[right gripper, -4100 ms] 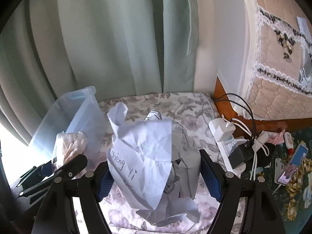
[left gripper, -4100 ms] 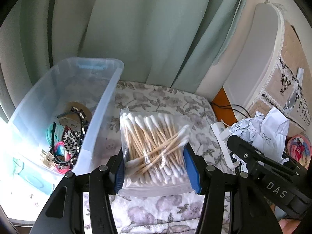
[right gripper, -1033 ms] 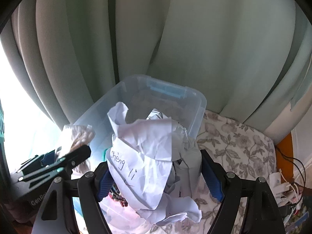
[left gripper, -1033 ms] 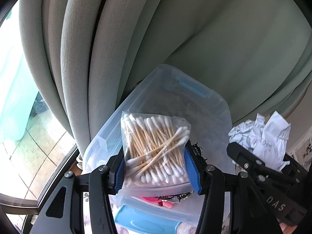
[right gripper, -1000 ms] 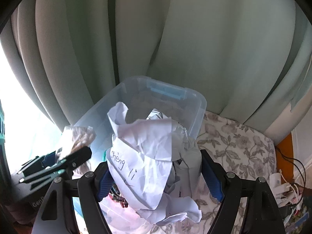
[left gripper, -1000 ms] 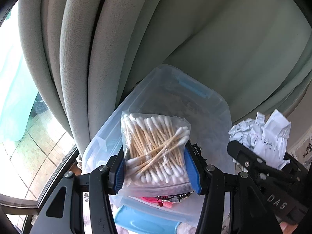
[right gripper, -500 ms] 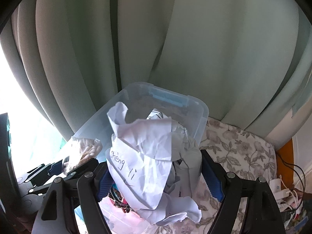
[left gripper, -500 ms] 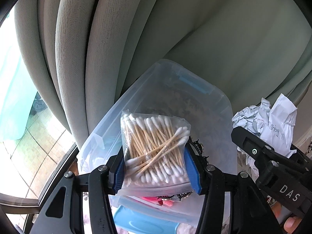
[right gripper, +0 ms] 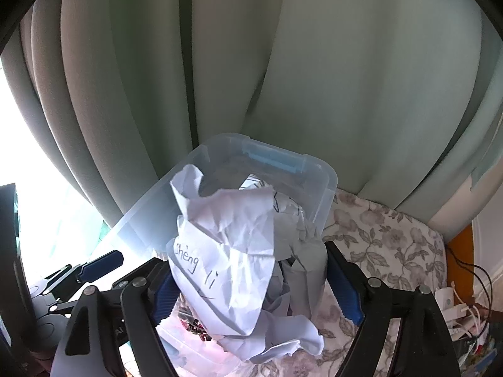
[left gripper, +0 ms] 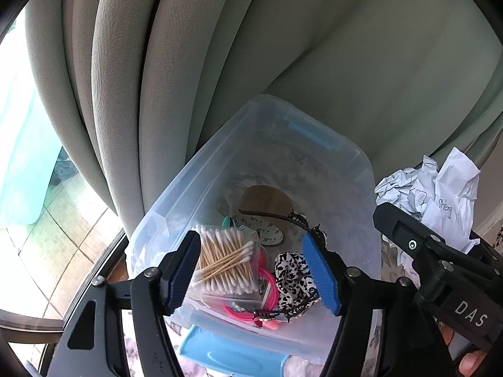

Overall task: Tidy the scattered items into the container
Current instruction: 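Open both grippers to drop the swab bag and paper into the box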

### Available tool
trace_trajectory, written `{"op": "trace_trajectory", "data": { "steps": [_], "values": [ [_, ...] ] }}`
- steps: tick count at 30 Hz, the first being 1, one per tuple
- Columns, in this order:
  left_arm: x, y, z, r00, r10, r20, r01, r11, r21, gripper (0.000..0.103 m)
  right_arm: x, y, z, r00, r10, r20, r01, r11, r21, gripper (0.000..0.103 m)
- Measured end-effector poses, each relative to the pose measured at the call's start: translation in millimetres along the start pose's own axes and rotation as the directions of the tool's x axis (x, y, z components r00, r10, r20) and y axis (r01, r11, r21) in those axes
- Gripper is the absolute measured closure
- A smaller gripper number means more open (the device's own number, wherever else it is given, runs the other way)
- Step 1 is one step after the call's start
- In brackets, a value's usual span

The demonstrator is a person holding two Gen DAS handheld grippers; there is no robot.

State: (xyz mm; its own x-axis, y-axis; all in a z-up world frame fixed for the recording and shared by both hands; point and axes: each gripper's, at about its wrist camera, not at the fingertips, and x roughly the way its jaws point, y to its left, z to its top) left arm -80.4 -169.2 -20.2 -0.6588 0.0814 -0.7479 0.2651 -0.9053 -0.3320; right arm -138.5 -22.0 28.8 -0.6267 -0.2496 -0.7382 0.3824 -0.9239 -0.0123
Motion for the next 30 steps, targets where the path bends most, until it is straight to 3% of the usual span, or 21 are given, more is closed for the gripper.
{"op": "trace_trajectory", "data": {
  "steps": [30],
  "values": [
    [-12, -17, 0, 1.0, -0.009, 0.023, 0.008, 0.999, 0.047, 0.033, -39, -5, -8, 0.999, -0.007, 0.053, 0.006, 1.0, 0.022, 0.014]
  ]
}}
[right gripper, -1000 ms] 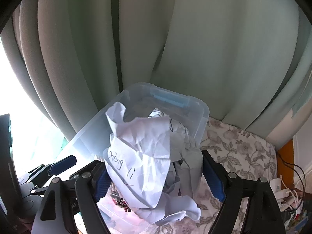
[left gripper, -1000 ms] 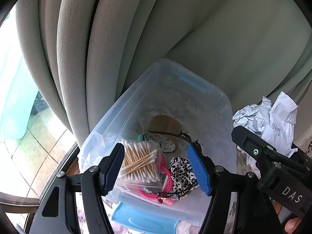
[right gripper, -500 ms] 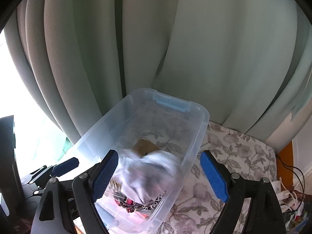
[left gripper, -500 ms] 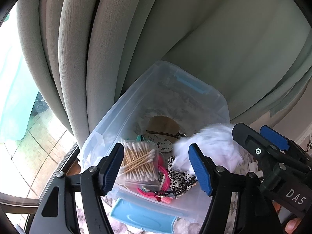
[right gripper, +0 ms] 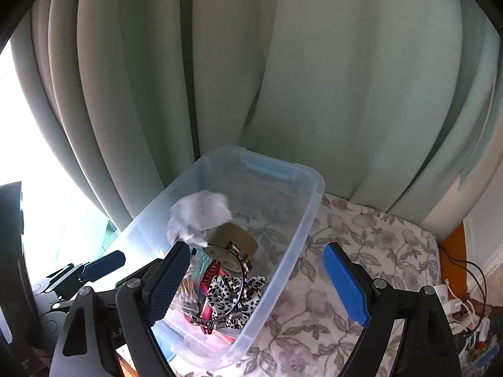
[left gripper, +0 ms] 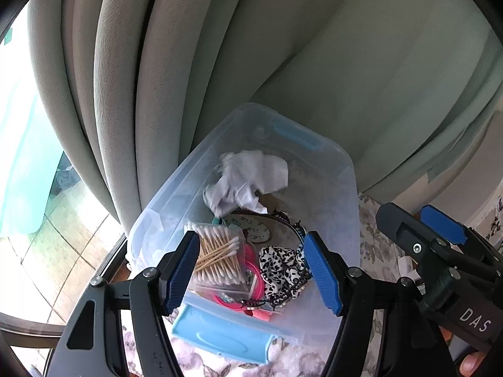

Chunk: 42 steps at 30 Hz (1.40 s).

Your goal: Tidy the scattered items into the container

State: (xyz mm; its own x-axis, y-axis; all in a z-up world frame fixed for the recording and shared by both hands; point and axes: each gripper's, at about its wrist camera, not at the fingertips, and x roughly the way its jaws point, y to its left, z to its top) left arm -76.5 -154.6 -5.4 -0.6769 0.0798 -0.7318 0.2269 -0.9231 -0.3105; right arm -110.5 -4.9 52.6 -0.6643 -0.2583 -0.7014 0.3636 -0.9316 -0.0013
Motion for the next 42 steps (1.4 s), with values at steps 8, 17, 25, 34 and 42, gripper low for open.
{"op": "trace_trajectory", "data": {
  "steps": [8, 17, 25, 34, 42],
  "values": [
    [-1, -18, -8, 1.0, 0.01, -0.007, -0.01, 0.998, 0.058, 0.033, -13, -17, -14, 1.0, -0.01, -0.008, 0.01, 0.999, 0.044, 0.014],
    [-7, -28, -15, 1.0, 0.015, -0.008, -0.015, 0.998, 0.063, 0.033, -29, -35, -32, 0.999, -0.038, -0.029, 0.04, 0.996, 0.08, 0.014],
    [-14, -44, -25, 1.0, -0.016, -0.027, 0.018, 0.995, 0.096, 0.033, -37, -45, -50, 0.999, -0.031, -0.041, 0.036, 0.994, 0.106, 0.014],
    [-21, -54, -33, 1.0, -0.018, -0.023, 0.021, 0.991, 0.134, 0.022, -51, -56, -65, 0.999, -0.035, -0.042, 0.04, 0.99, 0.136, 0.014],
    [-22, -55, -34, 0.998, -0.048, -0.049, 0.054, 0.99, 0.134, 0.021, -57, -62, -73, 0.998, -0.035, -0.048, 0.042, 0.987, 0.154, 0.014]
  ]
}}
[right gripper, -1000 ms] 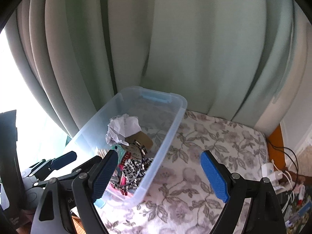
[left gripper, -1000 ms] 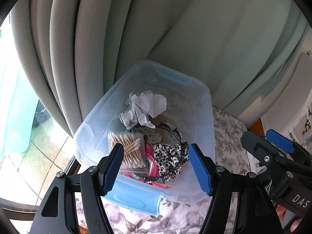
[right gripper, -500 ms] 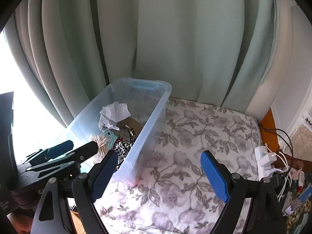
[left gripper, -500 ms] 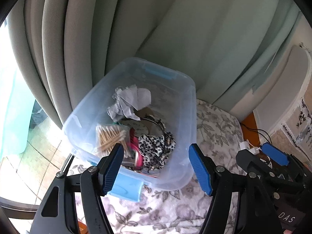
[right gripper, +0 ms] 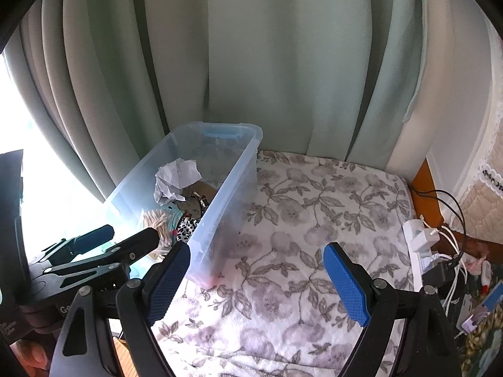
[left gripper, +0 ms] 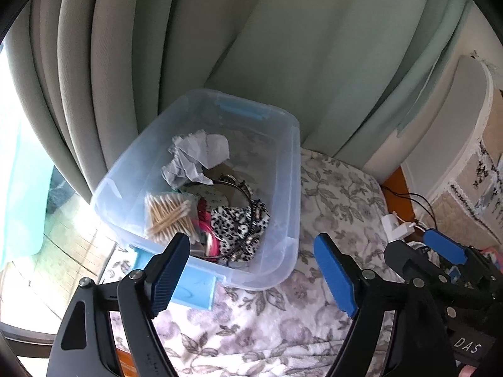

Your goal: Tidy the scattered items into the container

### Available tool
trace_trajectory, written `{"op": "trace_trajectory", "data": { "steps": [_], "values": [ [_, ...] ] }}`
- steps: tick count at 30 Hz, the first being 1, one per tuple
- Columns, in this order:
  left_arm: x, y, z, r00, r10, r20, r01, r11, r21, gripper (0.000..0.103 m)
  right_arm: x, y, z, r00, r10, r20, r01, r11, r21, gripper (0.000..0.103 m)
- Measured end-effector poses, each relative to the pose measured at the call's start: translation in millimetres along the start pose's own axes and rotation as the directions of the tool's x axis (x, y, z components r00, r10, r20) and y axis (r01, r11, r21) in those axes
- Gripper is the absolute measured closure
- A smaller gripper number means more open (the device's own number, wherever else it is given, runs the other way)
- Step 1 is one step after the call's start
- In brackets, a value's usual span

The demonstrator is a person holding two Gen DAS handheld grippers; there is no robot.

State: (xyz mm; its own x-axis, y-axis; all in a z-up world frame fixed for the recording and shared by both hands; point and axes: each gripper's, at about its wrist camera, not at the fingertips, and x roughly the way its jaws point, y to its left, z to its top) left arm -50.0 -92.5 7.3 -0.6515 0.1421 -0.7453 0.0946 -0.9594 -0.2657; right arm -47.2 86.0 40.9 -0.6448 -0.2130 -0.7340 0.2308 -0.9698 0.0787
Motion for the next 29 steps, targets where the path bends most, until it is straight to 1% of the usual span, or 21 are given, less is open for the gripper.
{"op": "trace_trajectory", "data": {
  "steps": [3, 9, 11, 15, 19, 25, 29],
  "values": [
    [-1, 1, 0, 1.0, -0.023, 0.001, 0.023, 1.0, -0.013, 0.021, -1, -1, -2, 1.0, 0.002, -0.005, -0.002, 1.0, 0.003, 0.014],
    [-5, -1, 0, 0.999, -0.032, 0.004, 0.032, 0.999, -0.006, 0.021, -4, -4, -5, 1.0, 0.005, -0.003, -0.005, 1.0, 0.016, 0.014],
    [-6, -3, 0, 1.0, -0.002, 0.009, 0.002, 1.0, -0.005, 0.021, -5, -3, -6, 1.0, -0.003, -0.004, 0.003, 1.0, 0.014, 0.014],
    [-8, -8, 0, 0.998, 0.048, 0.026, -0.049, 0.999, 0.024, 0.021, -4, -4, -7, 1.0, -0.015, -0.015, 0.015, 1.0, 0.016, 0.014],
    [-10, -9, -2, 0.997, 0.07, 0.035, -0.071, 0.997, 0.028, 0.021, -4, -5, -8, 1.0, -0.019, -0.021, 0.019, 1.0, 0.014, 0.014],
    [-14, -12, -2, 0.991, 0.115, 0.073, -0.119, 0.991, 0.058, 0.021, -2, -5, -9, 0.999, -0.013, -0.032, 0.013, 1.0, 0.016, 0.014],
    [-15, -11, -1, 0.99, 0.116, 0.083, -0.122, 0.991, 0.063, 0.021, -3, -4, -8, 0.999, -0.017, -0.032, 0.017, 1.0, 0.014, 0.014]
  ]
}}
